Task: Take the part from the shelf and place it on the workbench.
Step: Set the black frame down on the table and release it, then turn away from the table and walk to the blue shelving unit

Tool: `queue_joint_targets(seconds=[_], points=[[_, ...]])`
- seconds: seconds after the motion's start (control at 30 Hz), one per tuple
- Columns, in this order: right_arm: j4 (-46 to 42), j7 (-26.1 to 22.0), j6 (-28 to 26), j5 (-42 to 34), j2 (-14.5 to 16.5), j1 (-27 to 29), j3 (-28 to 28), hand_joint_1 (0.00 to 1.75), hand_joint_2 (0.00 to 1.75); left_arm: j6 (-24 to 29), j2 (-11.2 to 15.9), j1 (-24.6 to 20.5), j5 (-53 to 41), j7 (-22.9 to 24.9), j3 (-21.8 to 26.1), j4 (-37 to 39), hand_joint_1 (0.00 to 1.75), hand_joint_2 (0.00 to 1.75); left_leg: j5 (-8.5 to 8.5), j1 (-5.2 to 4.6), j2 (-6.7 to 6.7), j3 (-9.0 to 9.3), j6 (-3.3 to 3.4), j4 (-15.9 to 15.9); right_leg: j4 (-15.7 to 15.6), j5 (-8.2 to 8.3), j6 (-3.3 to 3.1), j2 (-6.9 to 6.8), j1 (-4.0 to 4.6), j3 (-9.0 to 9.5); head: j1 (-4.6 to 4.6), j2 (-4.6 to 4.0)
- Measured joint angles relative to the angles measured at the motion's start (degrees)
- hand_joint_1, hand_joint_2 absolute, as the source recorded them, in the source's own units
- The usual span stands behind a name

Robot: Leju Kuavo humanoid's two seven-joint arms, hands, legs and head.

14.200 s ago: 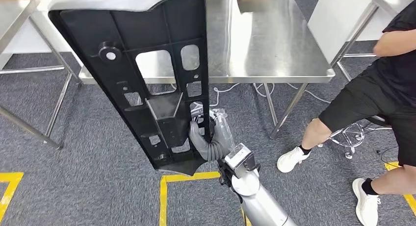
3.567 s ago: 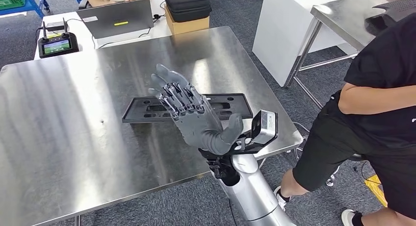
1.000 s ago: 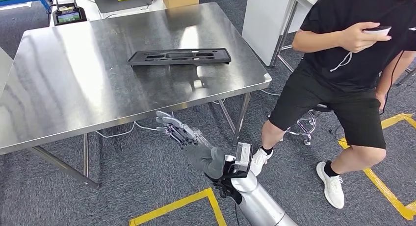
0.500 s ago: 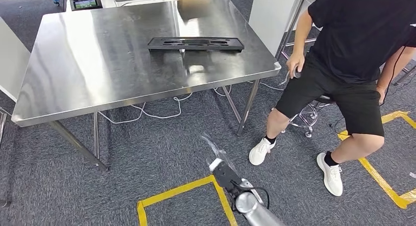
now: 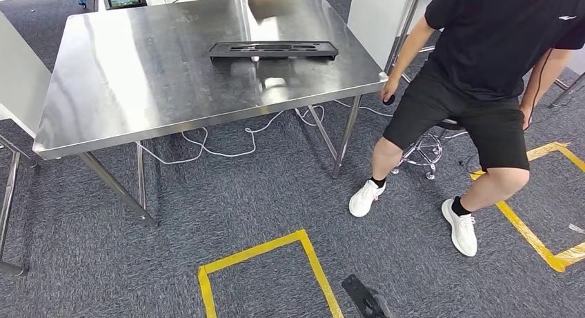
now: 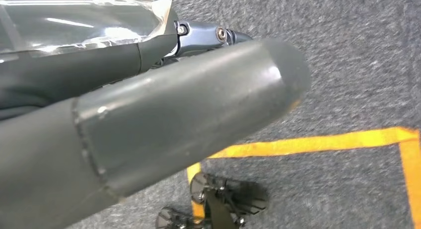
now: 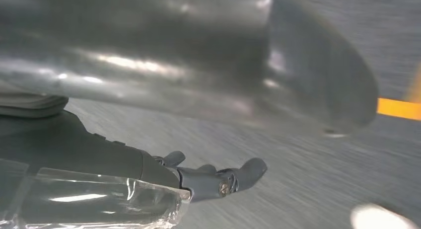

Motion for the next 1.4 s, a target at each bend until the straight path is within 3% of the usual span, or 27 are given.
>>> queue_joint_targets(seconds=[0.07,0.1,0.17,0.23,0.3,0.37,0.43,0.5,0.6,0.67,0.7,0.77,0.8,0.87,0.9,0.97,1.0,1.07,1.13,1.17,1.23,1.3,1.33,1.4], points=[[1.78,3.69,1.64,-0.84,0.10,1.09,-1.13,0.00,0.00,-0.15,0.18,0.11,-0.29,-0.06,0.05,0.00,0.00,0.00,-5.23,0.49,-0.01,-1.54,-0.89,6.21,0.05,0.71,-0.16,-0.15,0.03,-0.69,-0.11,0.00],[2.38,4.91,2.06,-1.05,0.16,1.64,-1.52,0.00,0.00,-0.16,0.28,0.11,-0.39,-0.07,0.07,0.00,0.00,0.00,-6.60,0.73,0.01,-2.17,-1.26,9.01,0.12,0.90,-0.02,-0.26,0.00,-0.94,-0.10,0.00],[3.30,6.86,2.51,-1.50,0.22,2.53,-2.18,0.00,0.00,-0.21,0.44,0.17,-0.50,-0.07,0.08,0.00,0.00,0.00,-6.68,1.25,0.04,-2.20,-1.90,11.59,0.44,1.13,0.28,-0.33,-0.18,-1.31,-0.11,0.00],[4.29,9.64,2.77,-2.53,0.38,3.23,-3.18,0.00,0.00,-0.39,0.61,0.25,-0.78,-0.06,0.08,0.00,0.00,0.00,-4.13,2.04,-0.13,1.50,-2.71,7.31,1.33,1.21,0.74,0.21,-0.64,-1.91,-0.12,0.00],[5.08,12.44,2.92,-3.78,0.64,3.57,-4.41,0.00,0.00,-0.58,0.73,0.29,-1.21,0.03,0.07,0.03,0.00,0.00,-2.71,2.63,-1.63,6.37,-3.16,0.40,2.67,1.04,1.47,1.04,-0.95,-3.17,-0.12,0.00],[5.51,14.23,3.14,-4.52,1.03,3.60,-5.40,0.00,0.00,-0.65,0.79,0.40,-1.57,0.26,0.04,0.06,0.00,0.00,-3.28,2.54,-2.64,7.92,-2.69,-2.06,3.62,1.05,2.38,1.94,-0.84,-4.20,-0.09,0.00],[5.83,15.12,3.40,-4.74,1.38,3.75,-6.14,0.00,0.00,-0.65,0.81,0.40,-1.77,0.46,0.02,0.07,0.00,0.00,-3.16,2.24,-1.82,7.74,-1.67,-2.34,3.88,1.35,3.33,2.85,-0.63,-4.73,-0.03,0.00],[6.08,15.43,3.64,-4.77,1.66,3.94,-6.61,0.00,0.00,-0.65,0.78,0.18,-1.95,0.51,0.00,0.06,0.00,0.00,-2.65,2.14,-0.73,7.72,-0.40,-3.02,5.63,0.41,3.81,2.54,-0.67,-6.01,0.07,0.00],[6.24,15.48,3.97,-4.78,2.12,3.95,-7.01,0.00,0.00,-0.67,0.84,0.05,-2.36,0.35,-0.03,0.04,0.00,0.00,-2.13,2.02,1.04,7.42,0.74,-3.46,15.88,-4.09,3.74,1.41,-0.92,-11.02,0.33,0.00],[6.36,15.48,4.03,-4.76,2.23,4.06,-7.29,0.00,0.00,-0.80,0.85,0.05,-2.60,0.18,-0.09,0.04,0.00,0.00,-2.00,1.90,2.13,7.21,0.88,-3.45,20.67,-5.38,4.29,1.28,-1.01,-13.03,0.35,0.00],[6.43,15.48,4.03,-4.72,2.26,4.15,-7.40,0.00,0.00,-0.93,0.83,0.04,-2.70,0.06,-0.13,0.05,0.00,0.00,-1.95,1.88,2.62,7.17,0.87,-3.45,19.85,-4.78,4.77,1.13,-1.08,-12.39,0.37,0.00],[6.52,15.48,4.01,-4.63,2.31,4.21,-7.55,0.00,0.00,-1.16,0.75,0.03,-2.88,-0.36,-0.22,0.05,0.00,0.00,-1.85,1.85,3.58,7.27,0.69,-3.45,11.74,-1.87,5.64,-0.53,-1.21,-7.81,0.41,0.00],[6.53,15.48,4.01,-4.59,2.34,4.09,-7.60,0.00,0.00,-1.24,0.73,0.03,-2.94,-0.63,-0.26,0.05,0.00,0.00,-1.85,1.73,4.04,7.35,0.48,-3.40,7.59,-0.61,5.74,-1.61,-1.08,-5.65,0.45,0.00],[6.54,15.45,3.99,-4.53,2.41,3.89,-7.65,0.00,0.00,-1.32,0.73,-0.01,-3.10,-1.15,-0.36,0.04,0.00,0.00,-1.82,1.44,4.90,7.50,-0.11,-3.38,3.25,0.64,5.06,-2.74,-0.67,-3.75,0.42,0.00],[6.57,15.43,3.97,-4.52,2.43,3.88,-7.67,0.00,0.00,-1.34,0.73,-0.06,-3.21,-1.34,-0.42,0.04,0.00,0.00,-1.78,1.39,5.29,7.60,-0.44,-3.45,3.22,0.78,4.55,-2.25,-0.39,-4.03,0.40,0.00],[6.68,15.46,3.88,-4.52,2.50,4.00,-7.73,0.00,0.00,-1.49,0.71,-0.15,-3.38,-1.66,-0.63,0.04,0.00,0.00,-1.97,1.59,5.30,7.69,-1.18,-3.44,3.00,1.26,3.42,-1.18,-0.68,-4.14,0.33,0.00],[6.73,15.49,3.83,-4.52,2.54,4.03,-7.76,0.00,0.00,-1.59,0.72,-0.15,-3.44,-1.79,-0.76,0.04,0.00,0.00,-2.82,1.72,4.45,7.42,-1.46,-2.66,2.85,1.57,2.83,-0.70,-0.93,-4.06,0.27,0.00],[6.76,15.55,3.72,-4.51,2.66,3.99,-7.83,0.00,0.00,-1.80,0.75,-0.05,-3.49,-2.02,-0.97,0.05,0.00,0.00,-6.36,1.90,1.88,5.52,-1.66,1.98,2.70,2.15,1.83,0.19,-1.26,-4.00,0.08,0.00],[6.76,15.57,3.65,-4.48,2.71,3.93,-7.86,0.00,0.00,-2.05,0.75,0.06,-3.53,-2.24,-1.04,0.07,0.00,0.00,-9.81,1.88,0.55,2.98,-1.61,8.05,2.73,2.40,1.37,0.95,-0.95,-4.28,0.00,0.00],[6.76,15.57,3.65,-4.47,2.78,3.94,-7.86,0.00,0.00,-2.17,0.77,0.09,-3.52,-2.36,-1.04,0.07,0.00,0.00,-10.69,1.87,0.33,1.82,-1.60,10.66,2.77,2.46,1.28,1.43,-0.78,-4.39,0.02,0.00],[6.81,15.57,3.65,-4.46,2.92,4.06,-7.87,0.00,0.00,-2.36,0.80,0.11,-3.51,-2.55,-1.05,0.07,0.00,0.00,-9.95,1.87,0.09,1.31,-1.44,11.95,2.96,2.52,1.20,2.69,-0.50,-4.51,0.02,0.00],[6.87,15.57,3.65,-4.46,2.97,4.14,-7.88,0.00,0.00,-2.37,0.81,0.09,-3.51,-2.61,-1.06,0.07,0.00,0.00,-6.11,1.89,-0.73,4.21,-1.07,6.22,3.44,2.49,1.23,4.17,-0.40,-4.61,0.02,0.00],[6.88,15.57,3.65,-4.46,3.00,4.08,-7.88,0.00,0.00,-2.37,0.83,0.07,-3.51,-2.63,-1.07,0.07,0.00,0.00,-4.56,1.94,-1.85,6.02,-0.86,2.53,3.80,2.42,1.35,4.85,-0.27,-4.80,0.03,0.00],[6.88,15.57,3.62,-4.45,3.06,3.90,-7.88,0.00,0.00,-2.37,0.86,0.03,-3.50,-2.67,-1.08,0.07,0.00,0.00,-3.42,1.88,-3.38,7.84,-0.54,-1.61,4.37,2.40,1.78,6.04,-0.07,-5.52,0.07,0.00]])
